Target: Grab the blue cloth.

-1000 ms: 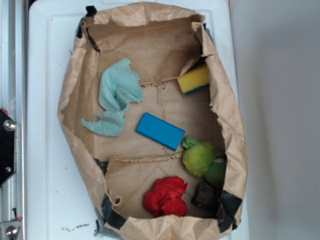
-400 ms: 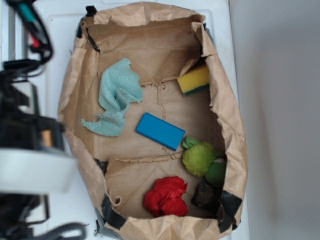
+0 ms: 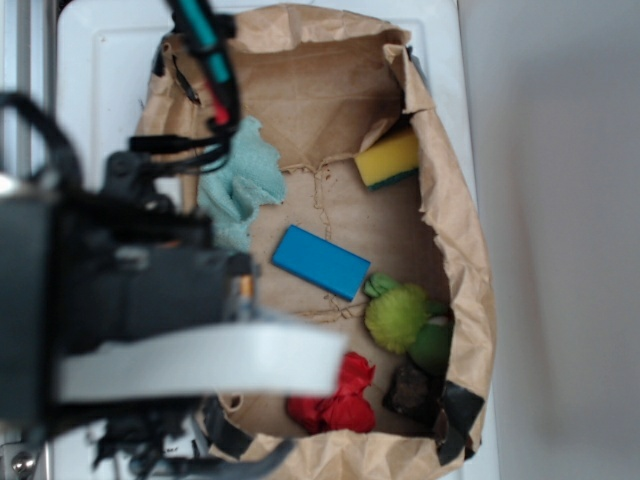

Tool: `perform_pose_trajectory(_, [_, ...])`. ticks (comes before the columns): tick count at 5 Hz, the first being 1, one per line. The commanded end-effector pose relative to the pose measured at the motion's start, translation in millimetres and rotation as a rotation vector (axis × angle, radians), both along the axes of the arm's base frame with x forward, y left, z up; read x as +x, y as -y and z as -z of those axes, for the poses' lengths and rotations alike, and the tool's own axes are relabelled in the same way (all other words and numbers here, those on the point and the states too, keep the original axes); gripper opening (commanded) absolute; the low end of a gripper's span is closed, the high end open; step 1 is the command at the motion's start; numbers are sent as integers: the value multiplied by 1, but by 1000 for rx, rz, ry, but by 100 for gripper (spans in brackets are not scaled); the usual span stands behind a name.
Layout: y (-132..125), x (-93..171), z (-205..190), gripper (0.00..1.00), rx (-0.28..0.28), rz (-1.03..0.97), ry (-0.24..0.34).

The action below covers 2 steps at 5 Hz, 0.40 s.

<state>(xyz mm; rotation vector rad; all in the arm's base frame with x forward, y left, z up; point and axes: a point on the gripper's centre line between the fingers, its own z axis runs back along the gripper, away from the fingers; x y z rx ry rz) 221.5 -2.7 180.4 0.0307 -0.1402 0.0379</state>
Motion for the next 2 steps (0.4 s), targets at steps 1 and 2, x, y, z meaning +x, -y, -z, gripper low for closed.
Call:
perform_pose_trajectory(1, [-46,38,19,100,-79,81,-21])
perform_pose_trajectory(2, [-51,44,25,100,-50,87,6])
